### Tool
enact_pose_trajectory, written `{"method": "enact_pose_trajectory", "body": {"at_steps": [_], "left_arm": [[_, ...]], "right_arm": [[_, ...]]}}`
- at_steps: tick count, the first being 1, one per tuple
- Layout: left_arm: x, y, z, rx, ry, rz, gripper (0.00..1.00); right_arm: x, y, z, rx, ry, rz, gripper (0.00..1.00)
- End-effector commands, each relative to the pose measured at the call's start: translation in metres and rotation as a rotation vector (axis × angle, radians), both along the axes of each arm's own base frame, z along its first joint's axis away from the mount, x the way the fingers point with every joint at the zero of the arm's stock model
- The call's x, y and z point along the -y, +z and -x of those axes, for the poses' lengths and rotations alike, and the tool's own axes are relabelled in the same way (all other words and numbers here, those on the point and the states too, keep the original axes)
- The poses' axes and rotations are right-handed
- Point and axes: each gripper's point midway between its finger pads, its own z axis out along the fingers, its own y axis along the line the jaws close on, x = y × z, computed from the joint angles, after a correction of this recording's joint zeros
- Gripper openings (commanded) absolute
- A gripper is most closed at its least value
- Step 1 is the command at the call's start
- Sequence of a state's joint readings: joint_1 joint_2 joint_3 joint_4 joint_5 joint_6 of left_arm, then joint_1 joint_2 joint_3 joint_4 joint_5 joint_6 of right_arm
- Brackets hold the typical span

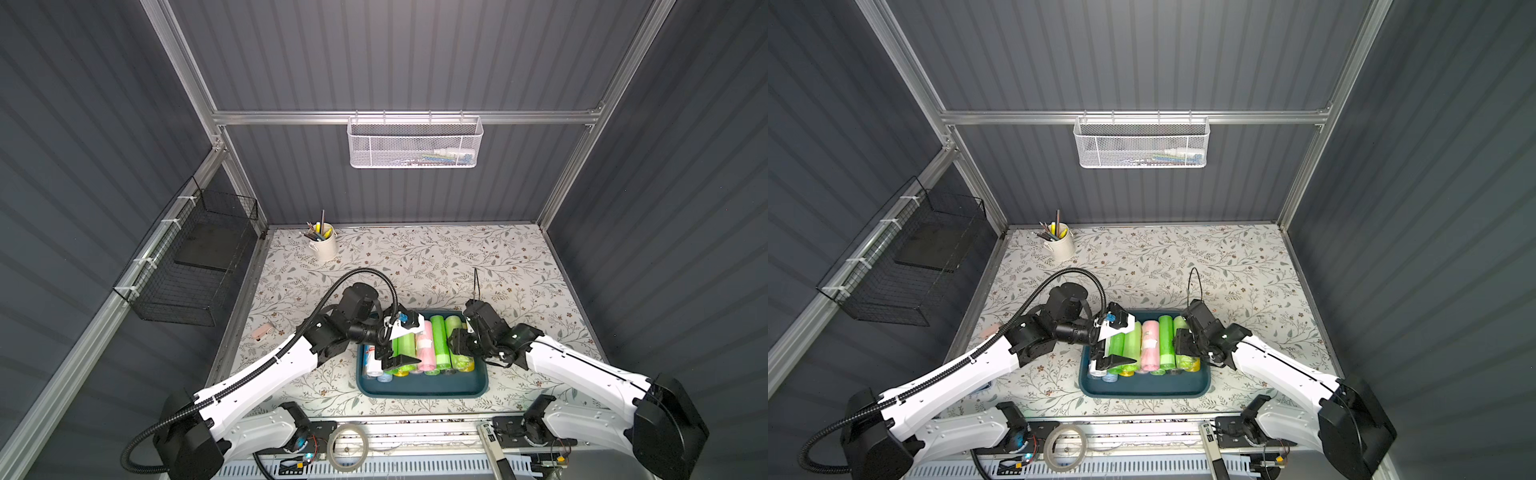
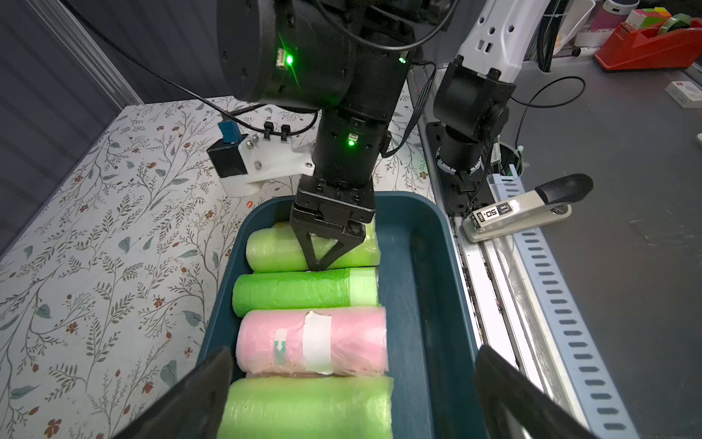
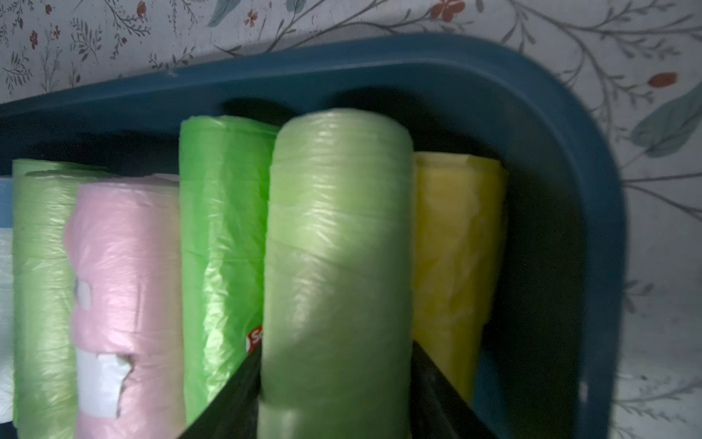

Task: Put the roll of trash bags into the storage box
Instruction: Place the roll of trash bags in the storage box.

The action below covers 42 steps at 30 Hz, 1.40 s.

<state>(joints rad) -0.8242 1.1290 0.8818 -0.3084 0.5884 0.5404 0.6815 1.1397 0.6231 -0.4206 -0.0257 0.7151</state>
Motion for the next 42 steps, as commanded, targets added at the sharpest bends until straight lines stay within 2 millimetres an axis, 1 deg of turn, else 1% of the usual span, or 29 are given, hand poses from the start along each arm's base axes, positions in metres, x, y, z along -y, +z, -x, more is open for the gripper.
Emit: {"method": "enact_pose_trajectory", "body": {"at_steps": [1,11,17,18,19,26,32,35,39,42], "left_arm": [[0.003,0.009,0.004,0.005,-0.031,0.012,1.0],[0.003,0.008,0.004,0.002,-0.032,0.01,1.0],[0.003,0.008,0.004,0.006,-0.033,0.011,1.0],[0.003,0.009,0.005,0.006,-0.032,0.011,1.0],[0.002,0.009,0.004,0.006,-0.032,0.012,1.0],[0.003,0.008,0.004,0.004,-0.032,0.008,1.0],[0.002,0.009,0.004,0.011,-0.028,0.011,1.0],[0.002,0.009,0.004,0.014,-0.026,0.011,1.0],[0.002,0.008,0.003,0.016,-0.023,0.01,1.0],[0.001,0.012,-0.001,0.034,-0.001,0.015,1.0]], "right_arm": [[-0.003,0.008,-0.003,0.015,0.006,-0.001,0.56],[-0.001,0.014,-0.004,0.027,0.006,0.006,0.57],[0.003,0.015,-0.004,0.027,0.002,0.028,0.64],[0.003,0.019,-0.004,0.039,0.001,0.023,0.65],[0.004,0.024,-0.005,0.054,-0.001,0.017,0.66],[0.008,0.027,-0.005,0.068,-0.009,0.027,0.68],[0.009,0.032,-0.006,0.08,-0.01,0.026,0.74],[0.009,0.038,-0.006,0.093,-0.011,0.023,0.79],[0.011,0.045,-0.008,0.112,-0.012,0.03,0.89],[0.014,0.054,-0.011,0.138,-0.006,0.05,0.93]]}}
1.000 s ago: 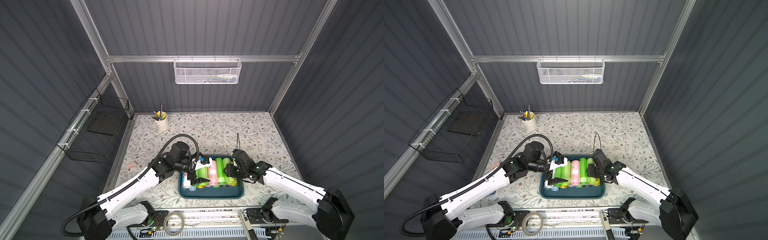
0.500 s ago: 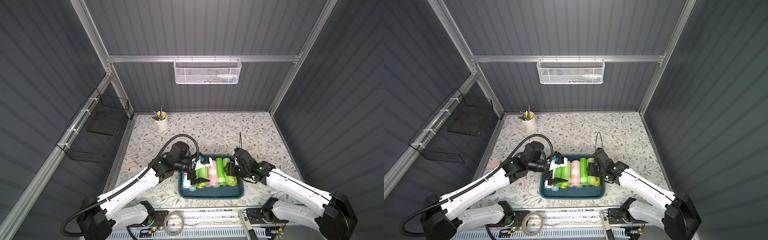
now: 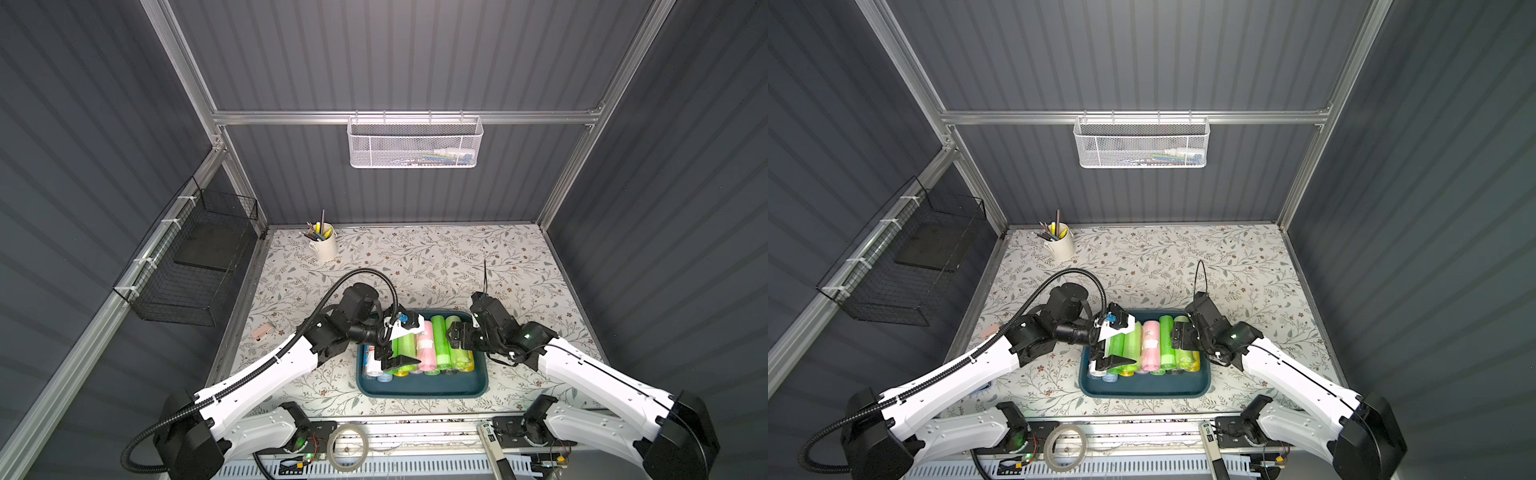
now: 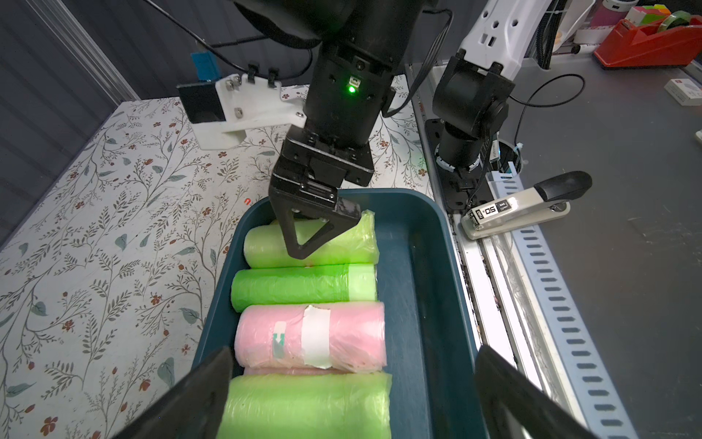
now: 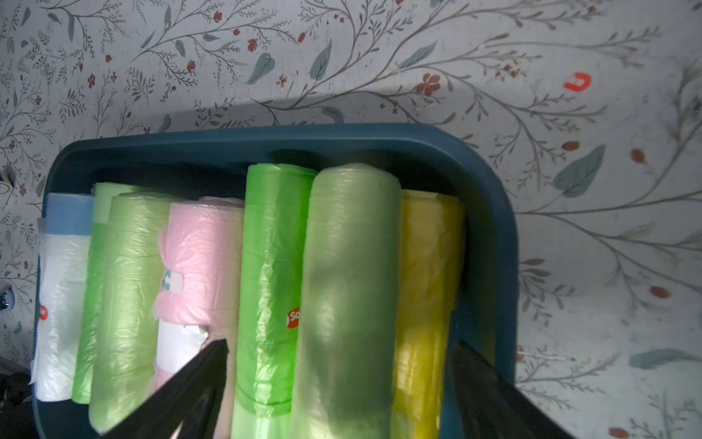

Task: Put the roll of trash bags into the storage box
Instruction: Place the roll of trash bags in the storage box, then reset both arms

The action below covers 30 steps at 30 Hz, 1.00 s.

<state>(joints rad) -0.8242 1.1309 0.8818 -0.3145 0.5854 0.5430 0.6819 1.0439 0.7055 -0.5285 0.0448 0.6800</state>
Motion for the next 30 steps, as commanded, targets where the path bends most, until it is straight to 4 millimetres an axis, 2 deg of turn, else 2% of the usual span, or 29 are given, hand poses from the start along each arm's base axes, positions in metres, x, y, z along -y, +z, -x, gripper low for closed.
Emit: {"method": "enact_pose_trajectory", "body": {"at_steps": [1,3,9,13,16,19,22,26,30], "left_arm": [[0.001,0.014,-0.004,0.05,0.017,0.021,1.0],[-0.002,0.018,-0.009,0.082,0.053,0.029,1.0],[-0.015,0.038,-0.025,0.216,0.171,0.081,1.0],[-0.04,0.062,-0.051,0.373,0.385,0.135,1.0],[-0.074,0.083,-0.085,0.467,0.652,0.135,1.0],[-0.108,0.089,-0.114,0.472,0.879,0.06,1.0],[-0.148,0.087,-0.142,0.36,1.156,0.008,1.0],[-0.178,0.075,-0.134,0.189,1.345,0.074,1.0],[-0.217,0.055,-0.124,0.215,1.52,0.104,1.0]], "right_arm": [[0.006,0.016,-0.004,0.046,0.006,0.042,0.95],[0.013,0.027,-0.008,0.077,0.004,0.063,0.99],[0.037,0.078,-0.023,0.24,-0.044,0.013,0.99],[0.077,0.102,-0.033,0.366,-0.188,0.033,0.99],[0.112,0.114,-0.036,0.485,-0.338,0.039,0.99],[0.139,0.117,-0.04,0.611,-0.44,0.038,0.99],[0.152,0.107,-0.044,0.668,-0.488,0.048,0.99],[0.159,0.09,-0.05,0.663,-0.484,0.11,0.99],[0.166,0.077,-0.057,0.671,-0.464,0.219,0.99]]}}
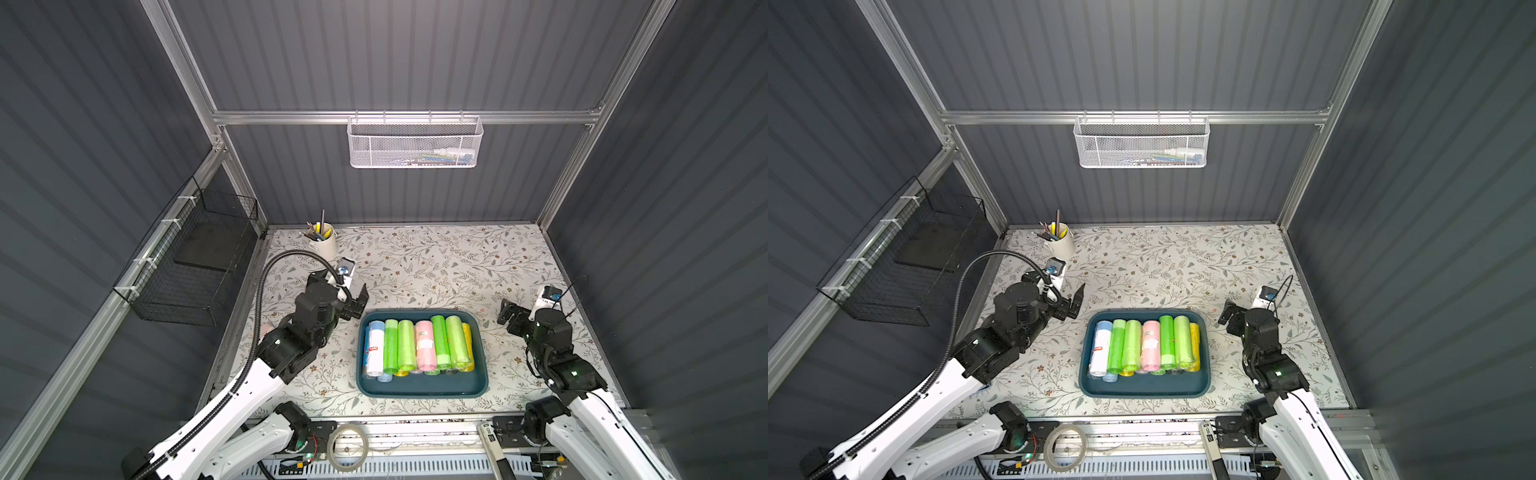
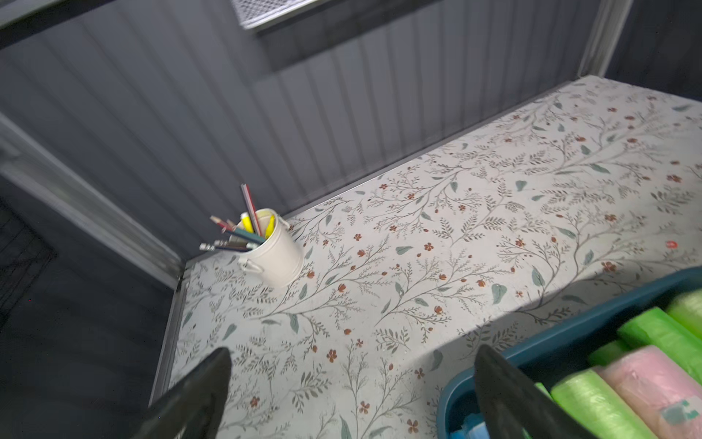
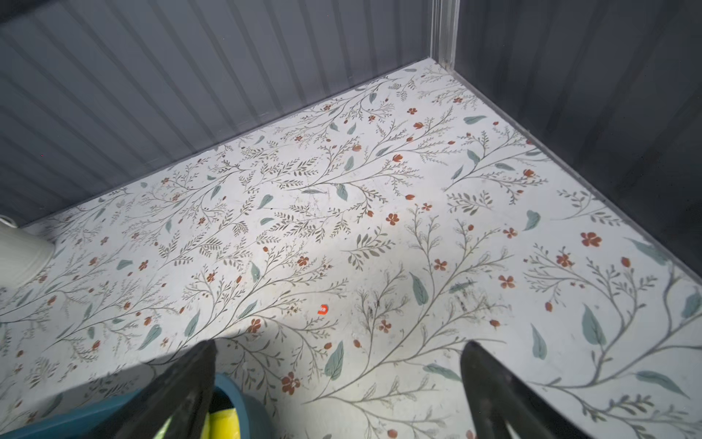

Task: Put the roll of trash bags into the storage box
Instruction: Reset both arms

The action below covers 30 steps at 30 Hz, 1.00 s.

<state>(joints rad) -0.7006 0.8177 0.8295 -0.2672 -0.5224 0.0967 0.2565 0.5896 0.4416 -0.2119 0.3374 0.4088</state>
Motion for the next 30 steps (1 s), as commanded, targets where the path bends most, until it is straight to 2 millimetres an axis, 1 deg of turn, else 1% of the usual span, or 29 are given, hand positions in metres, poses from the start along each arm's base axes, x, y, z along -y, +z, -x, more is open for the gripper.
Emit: {"method": "enact_pose_trajectory", "body": {"at_steps": [1,2,4,5,7,8,10,12,13,15,17,21,22,24,27,29,30], "left_arm": [[-0.052,-0.03,0.007,-0.006,0.276,0.029,1.0],[-0.061,-0.04,0.009,-0.004,0.323,0.012,1.0],[-0.075,-0.07,0.01,-0.006,0.401,-0.027,1.0],[-0.079,-0.081,0.009,0.002,0.427,-0.036,1.0],[-0.087,-0.105,0.007,0.008,0.486,-0.057,1.0],[-0.091,-0.113,0.006,0.008,0.506,-0.062,1.0],[-0.098,-0.136,-0.002,-0.019,0.534,-0.06,1.0],[-0.103,-0.16,-0.013,-0.072,0.527,-0.025,1.0],[-0.109,-0.172,-0.019,-0.106,0.537,-0.011,1.0],[-0.117,-0.19,-0.027,-0.164,0.548,-0.002,1.0],[-0.123,-0.201,-0.036,-0.218,0.556,0.007,1.0],[-0.127,-0.2,-0.061,-0.167,0.529,-0.005,1.0],[-0.126,-0.198,-0.068,-0.15,0.512,0.002,1.0],[-0.122,-0.2,-0.082,-0.143,0.477,0.003,1.0],[-0.113,-0.202,-0.1,-0.124,0.417,0.001,1.0],[-0.112,-0.199,-0.106,-0.087,0.396,0.015,1.0],[-0.113,-0.198,-0.108,-0.067,0.386,0.027,1.0]], "right_arm": [[0.006,0.007,-0.01,0.077,-0.002,0.109,0.99],[0.006,0.003,-0.011,0.086,0.004,0.126,0.99],[0.01,-0.006,-0.012,0.121,-0.012,0.148,0.99],[0.013,-0.004,-0.01,0.119,-0.024,0.16,0.99],[0.015,0.0,-0.013,0.17,-0.021,0.217,0.99],[0.015,-0.002,-0.014,0.19,-0.013,0.252,0.99],[0.018,-0.011,-0.017,0.238,-0.019,0.324,0.99],[0.024,-0.026,-0.018,0.226,-0.042,0.35,0.99],[0.028,-0.03,-0.021,0.214,-0.058,0.36,0.99],[0.017,-0.036,-0.031,0.156,0.014,0.372,0.99],[0.009,-0.036,-0.04,0.156,0.064,0.389,0.99],[0.004,-0.035,-0.063,0.167,0.083,0.454,0.99],[0.003,-0.037,-0.07,0.166,0.085,0.473,0.99],[0.001,-0.035,-0.082,0.181,0.086,0.494,0.99],[-0.005,-0.032,-0.093,0.224,0.112,0.503,0.99],[-0.004,-0.036,-0.1,0.245,0.115,0.464,0.99],[0.005,-0.036,-0.1,0.243,0.062,0.464,0.99]]}}
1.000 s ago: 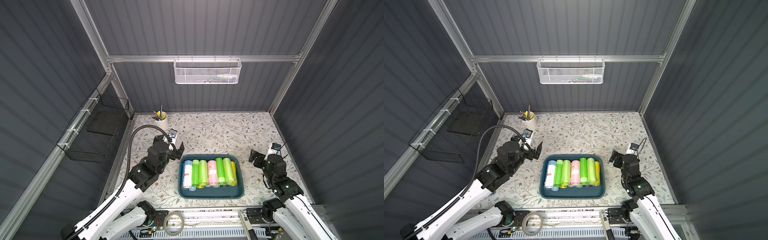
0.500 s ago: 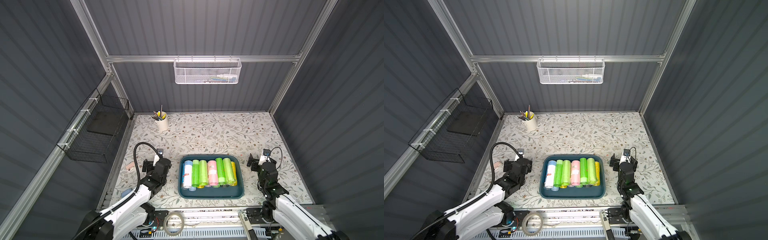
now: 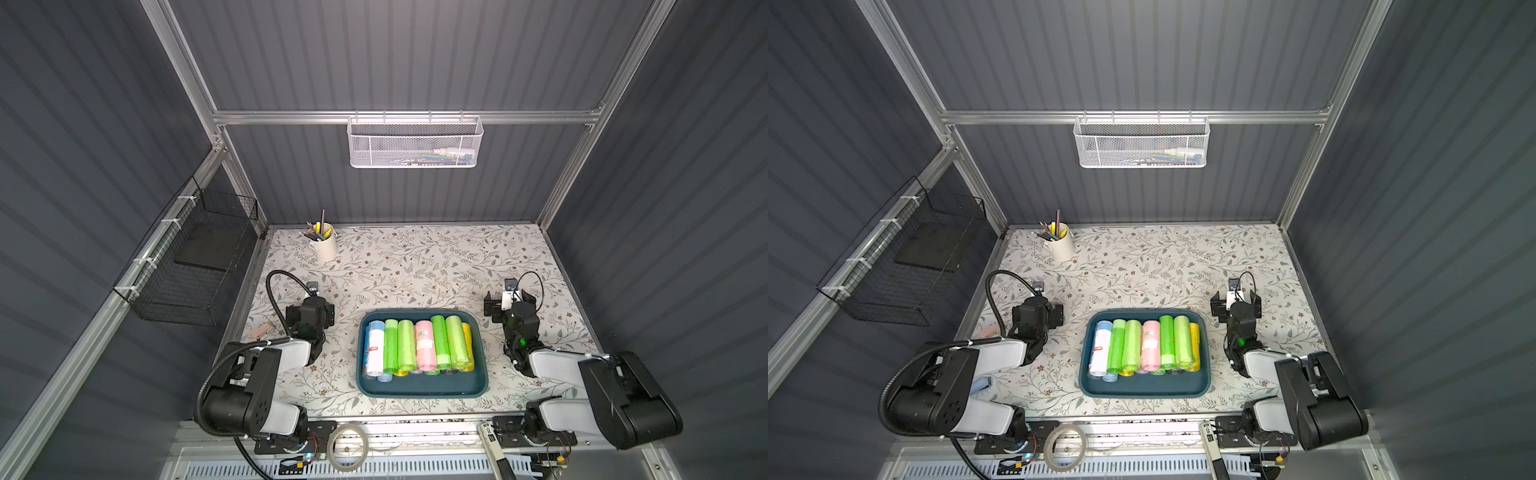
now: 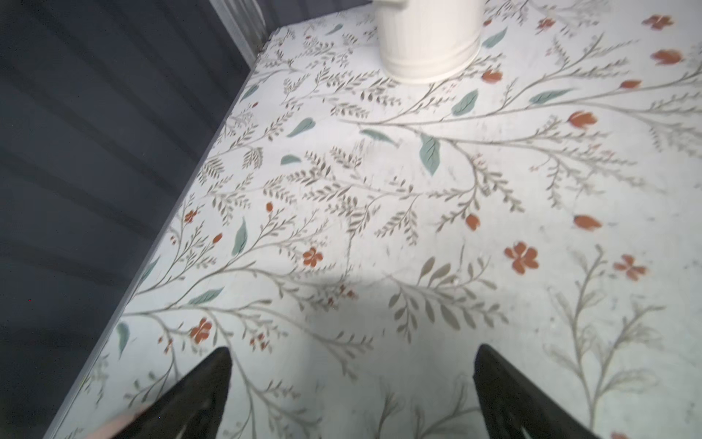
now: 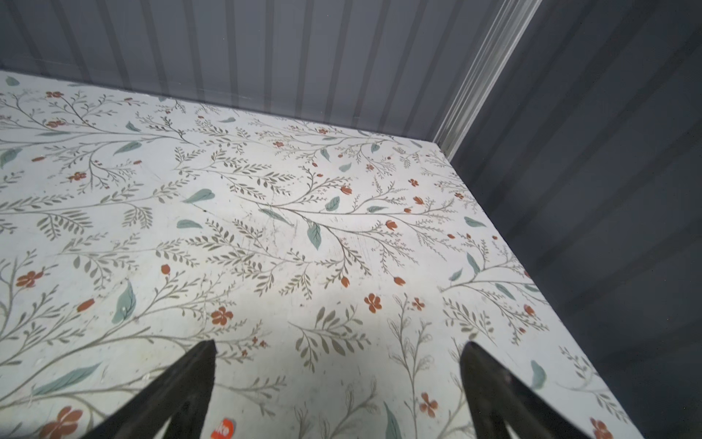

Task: Put the roll of trash bags into the storage box
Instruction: Reset both arms

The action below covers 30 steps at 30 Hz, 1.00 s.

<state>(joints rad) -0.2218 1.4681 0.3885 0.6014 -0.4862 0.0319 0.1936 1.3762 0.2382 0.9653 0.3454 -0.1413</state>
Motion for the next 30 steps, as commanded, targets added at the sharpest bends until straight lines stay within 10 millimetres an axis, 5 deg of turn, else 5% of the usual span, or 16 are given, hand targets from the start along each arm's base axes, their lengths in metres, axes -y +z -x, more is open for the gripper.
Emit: {"method": "enact_pose_trajectory", "body": {"at_steps": [1,4,6,11,30], "left_arm": [[0.014,0.032,-0.025,0.184,-0.106,0.046,1.0],[0.018,0.013,-0.031,0.214,-0.165,0.094,1.0],[0.018,0.017,-0.043,0.258,-0.178,0.099,1.0],[0.003,-0.006,-0.055,0.099,-0.123,0.175,1.0],[0.0,-0.004,-0.055,0.115,-0.126,0.194,1.0]], "right_arm": [[0.01,0.029,-0.012,0.135,-0.029,-0.045,0.99],[0.022,0.021,-0.014,0.103,0.008,-0.16,0.99],[0.022,0.008,-0.021,0.077,0.059,-0.212,0.99],[0.027,0.006,-0.031,0.028,0.125,-0.319,0.99],[0.027,0.006,-0.028,0.023,0.122,-0.314,0.99]]}}
